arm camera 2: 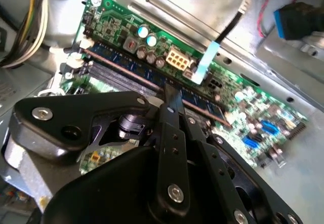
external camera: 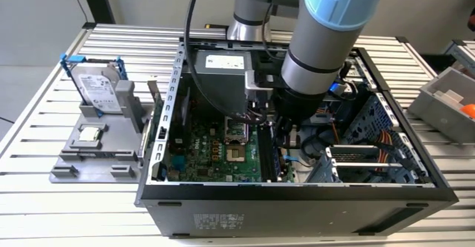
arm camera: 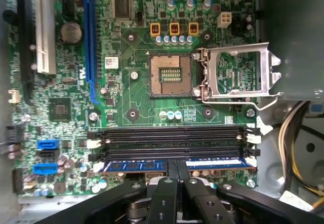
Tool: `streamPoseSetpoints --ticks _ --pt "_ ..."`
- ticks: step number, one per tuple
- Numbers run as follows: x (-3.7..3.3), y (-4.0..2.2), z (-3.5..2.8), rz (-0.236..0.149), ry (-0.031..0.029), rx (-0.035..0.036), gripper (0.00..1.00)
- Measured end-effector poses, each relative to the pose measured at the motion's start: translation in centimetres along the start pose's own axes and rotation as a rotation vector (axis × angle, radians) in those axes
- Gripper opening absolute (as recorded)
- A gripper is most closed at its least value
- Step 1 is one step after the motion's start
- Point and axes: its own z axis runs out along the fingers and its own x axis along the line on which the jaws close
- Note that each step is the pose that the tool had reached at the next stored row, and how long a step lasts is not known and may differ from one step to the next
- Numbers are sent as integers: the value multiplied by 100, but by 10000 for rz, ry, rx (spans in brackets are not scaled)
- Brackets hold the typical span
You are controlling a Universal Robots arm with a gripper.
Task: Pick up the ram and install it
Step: 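Press down the ram until it locks into place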
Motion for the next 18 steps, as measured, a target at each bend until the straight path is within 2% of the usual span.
streamPoseSetpoints --ticks 4,11,13,18 --pt "-2 3 -111 -1 3 0 0" --pt "-2 4 -131 0 5 -1 0" --pt "-3 5 -162 0 5 -1 0" --pt "-7 10 -328 0 3 -1 0"
